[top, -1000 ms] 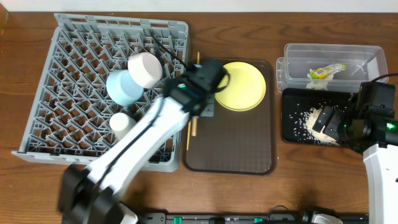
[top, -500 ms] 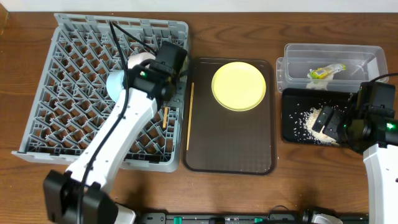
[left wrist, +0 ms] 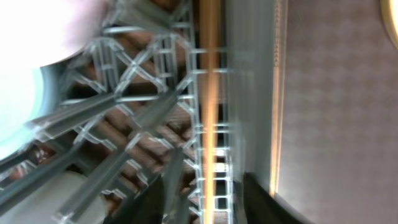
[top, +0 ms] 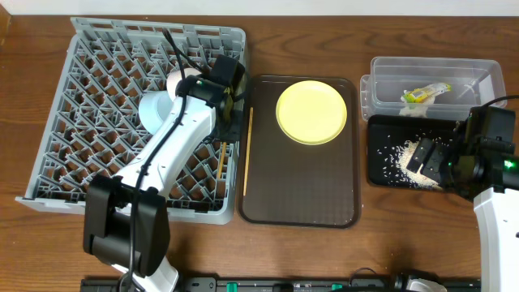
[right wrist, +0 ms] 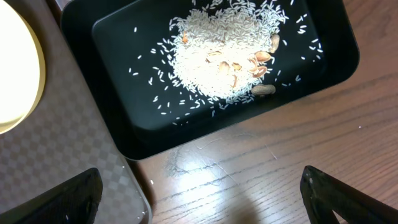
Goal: Sort waste into correct bins and load items into the dishwasher
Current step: 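Return the left gripper to the tray and grasp the second chopstick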
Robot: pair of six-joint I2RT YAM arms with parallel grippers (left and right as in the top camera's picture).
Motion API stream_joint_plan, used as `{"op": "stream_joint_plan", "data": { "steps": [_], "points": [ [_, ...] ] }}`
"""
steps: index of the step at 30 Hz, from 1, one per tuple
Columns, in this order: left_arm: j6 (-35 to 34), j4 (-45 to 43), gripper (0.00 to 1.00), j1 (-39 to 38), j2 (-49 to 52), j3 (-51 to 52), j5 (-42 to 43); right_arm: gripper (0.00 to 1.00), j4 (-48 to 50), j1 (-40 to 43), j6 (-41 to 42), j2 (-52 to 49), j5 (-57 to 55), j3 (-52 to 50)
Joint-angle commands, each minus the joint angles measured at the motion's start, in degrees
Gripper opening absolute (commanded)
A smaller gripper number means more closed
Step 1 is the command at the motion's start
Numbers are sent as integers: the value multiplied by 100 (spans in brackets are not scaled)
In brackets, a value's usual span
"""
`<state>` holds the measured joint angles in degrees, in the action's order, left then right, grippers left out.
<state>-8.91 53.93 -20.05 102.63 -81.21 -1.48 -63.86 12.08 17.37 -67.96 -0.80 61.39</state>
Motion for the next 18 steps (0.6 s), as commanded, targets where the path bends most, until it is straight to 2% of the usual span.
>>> {"op": "stream_joint_plan", "data": {
  "steps": [1,6,12,16,18],
  "points": [
    [37,-15,53,11,-120,-37,81,99,-7,37,-50,57,48,52],
    [31,-28,55,11,-614,-201,92,99,-4,39,-52,57,46,52],
    [-96,-153,55,-356,-1318,-205,177,99,26,37,-50,57,46,52],
    [-863,-157,54,-715,-1244,-94,195,99,24,37,-50,57,48,52],
    [-1659,-173,54,-907,-1145,70,192,99,22,39,-50,57,46,52]
  ]
}}
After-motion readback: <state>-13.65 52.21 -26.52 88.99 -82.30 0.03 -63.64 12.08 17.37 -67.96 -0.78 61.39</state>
